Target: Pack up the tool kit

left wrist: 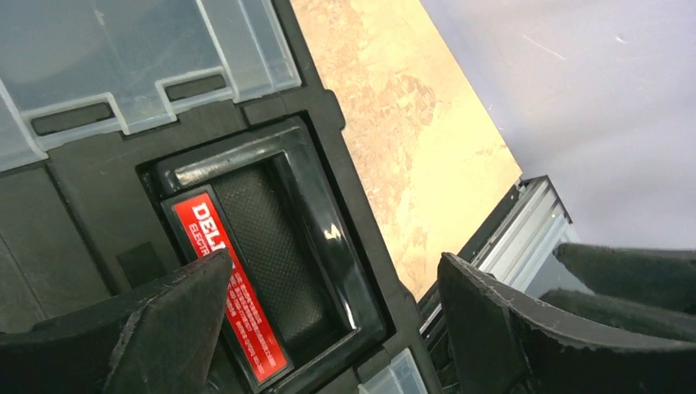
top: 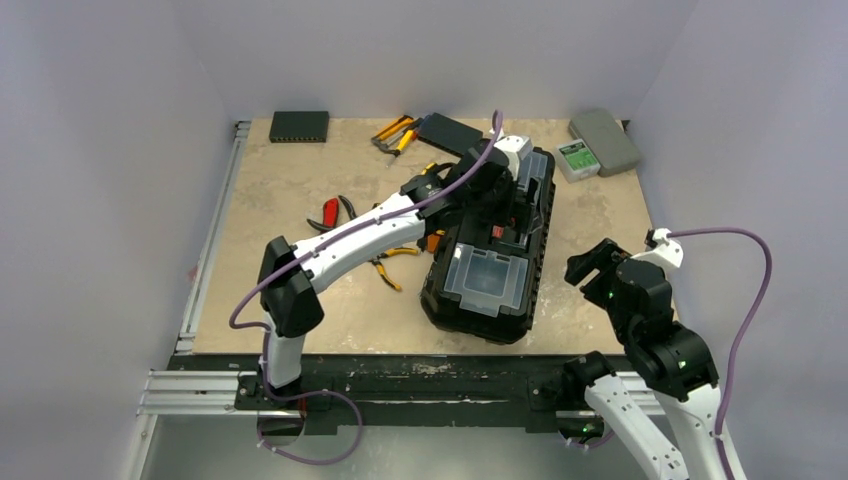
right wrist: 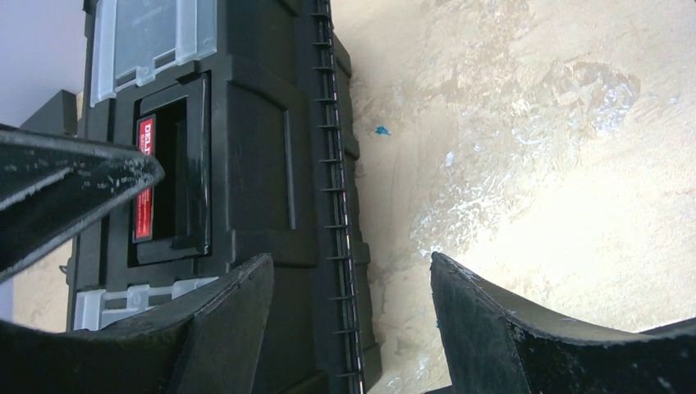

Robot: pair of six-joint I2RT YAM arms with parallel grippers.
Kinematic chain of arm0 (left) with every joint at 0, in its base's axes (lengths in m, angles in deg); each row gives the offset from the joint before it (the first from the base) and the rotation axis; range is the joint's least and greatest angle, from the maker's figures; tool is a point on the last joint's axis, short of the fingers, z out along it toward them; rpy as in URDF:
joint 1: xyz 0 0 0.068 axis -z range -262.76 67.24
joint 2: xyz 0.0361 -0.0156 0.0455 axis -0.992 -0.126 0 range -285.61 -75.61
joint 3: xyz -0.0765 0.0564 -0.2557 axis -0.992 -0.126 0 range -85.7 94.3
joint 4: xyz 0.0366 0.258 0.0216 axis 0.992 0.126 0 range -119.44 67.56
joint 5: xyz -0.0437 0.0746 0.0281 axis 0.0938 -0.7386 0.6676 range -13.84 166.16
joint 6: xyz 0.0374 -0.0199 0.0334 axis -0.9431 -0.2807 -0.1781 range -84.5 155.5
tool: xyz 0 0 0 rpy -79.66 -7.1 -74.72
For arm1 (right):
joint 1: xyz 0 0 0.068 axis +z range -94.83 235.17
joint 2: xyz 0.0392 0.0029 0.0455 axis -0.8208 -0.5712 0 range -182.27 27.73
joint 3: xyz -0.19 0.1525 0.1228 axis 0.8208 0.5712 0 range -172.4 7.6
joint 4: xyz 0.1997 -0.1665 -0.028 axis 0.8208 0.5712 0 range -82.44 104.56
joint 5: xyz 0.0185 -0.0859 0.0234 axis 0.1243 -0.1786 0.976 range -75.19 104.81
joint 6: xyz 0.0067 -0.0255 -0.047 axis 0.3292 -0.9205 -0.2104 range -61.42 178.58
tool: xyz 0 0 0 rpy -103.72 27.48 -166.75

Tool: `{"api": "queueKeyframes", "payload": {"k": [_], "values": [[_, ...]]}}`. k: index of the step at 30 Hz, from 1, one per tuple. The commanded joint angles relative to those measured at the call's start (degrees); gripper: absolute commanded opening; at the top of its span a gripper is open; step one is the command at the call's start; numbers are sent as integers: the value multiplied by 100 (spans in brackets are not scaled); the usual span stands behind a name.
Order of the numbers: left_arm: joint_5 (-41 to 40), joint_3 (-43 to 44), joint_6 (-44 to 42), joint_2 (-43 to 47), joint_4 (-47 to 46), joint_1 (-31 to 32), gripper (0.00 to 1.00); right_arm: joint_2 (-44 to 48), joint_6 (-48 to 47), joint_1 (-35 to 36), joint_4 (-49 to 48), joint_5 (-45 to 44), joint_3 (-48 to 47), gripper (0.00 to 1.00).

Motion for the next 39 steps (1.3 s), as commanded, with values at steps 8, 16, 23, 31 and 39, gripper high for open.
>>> {"api": "queueKeyframes", "payload": {"k": [8, 16, 23, 31, 39], "values": [[511, -648, -280, 534, -879, 98, 92, 18, -160, 23, -107, -267, -226, 69], [340, 417, -173, -197, 401, 198, 92, 55, -66, 22, -132, -261, -163, 69], [168, 2071, 182, -1482, 2246, 206, 91, 101, 212, 18, -33, -426, -178, 69], [1368, 1412, 454, -1300, 1637, 115, 91, 96, 412, 19, -103, -229, -94, 69], [3691, -849, 1910, -512, -1849, -467, 88, -215, 748, 24, -754, 1028, 439, 75]]}}
